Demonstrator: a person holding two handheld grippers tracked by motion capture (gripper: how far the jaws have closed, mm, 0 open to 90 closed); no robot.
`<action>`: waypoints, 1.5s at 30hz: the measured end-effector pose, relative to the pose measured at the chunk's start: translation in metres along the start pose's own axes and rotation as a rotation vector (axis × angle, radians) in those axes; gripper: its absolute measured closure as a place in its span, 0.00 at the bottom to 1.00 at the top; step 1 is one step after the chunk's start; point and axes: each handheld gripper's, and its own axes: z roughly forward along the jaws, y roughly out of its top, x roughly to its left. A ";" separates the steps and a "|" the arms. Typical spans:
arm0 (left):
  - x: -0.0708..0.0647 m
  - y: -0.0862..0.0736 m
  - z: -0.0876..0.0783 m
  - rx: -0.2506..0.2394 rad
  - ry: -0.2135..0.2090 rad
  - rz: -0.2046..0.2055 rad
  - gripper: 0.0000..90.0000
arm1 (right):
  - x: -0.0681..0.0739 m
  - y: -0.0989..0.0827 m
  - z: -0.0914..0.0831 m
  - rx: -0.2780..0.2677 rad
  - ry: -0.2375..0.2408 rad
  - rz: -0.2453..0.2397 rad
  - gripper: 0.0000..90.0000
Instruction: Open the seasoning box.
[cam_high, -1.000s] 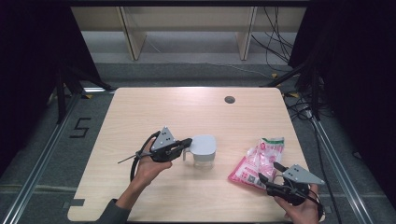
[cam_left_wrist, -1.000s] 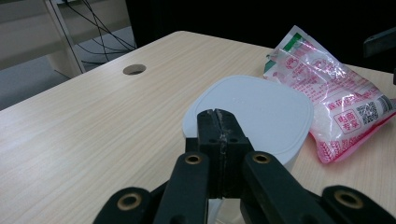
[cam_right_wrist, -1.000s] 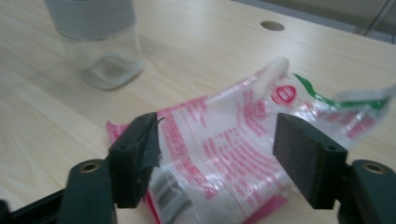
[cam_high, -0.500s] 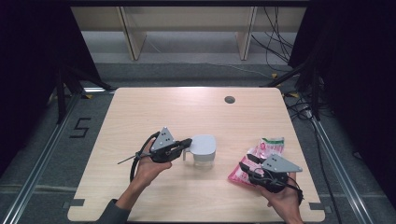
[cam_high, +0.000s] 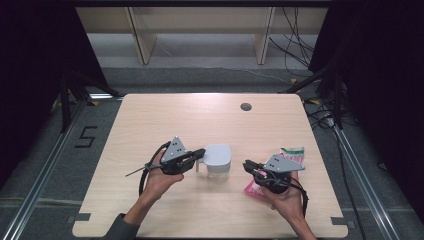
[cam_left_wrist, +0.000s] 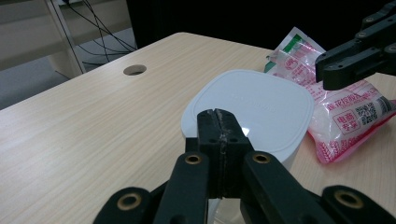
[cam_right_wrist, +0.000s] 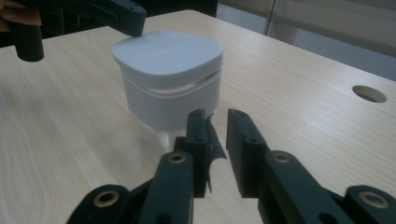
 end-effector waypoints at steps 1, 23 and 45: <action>0.000 0.000 0.000 0.003 0.003 0.002 0.99 | 0.002 0.001 0.001 0.013 0.003 0.019 0.94; 0.000 -0.001 -0.002 0.004 0.005 0.014 0.99 | 0.006 0.012 0.024 0.029 0.029 -0.060 1.00; 0.003 -0.003 -0.002 0.001 0.000 -0.002 0.99 | 0.009 0.020 0.034 0.042 0.036 -0.072 1.00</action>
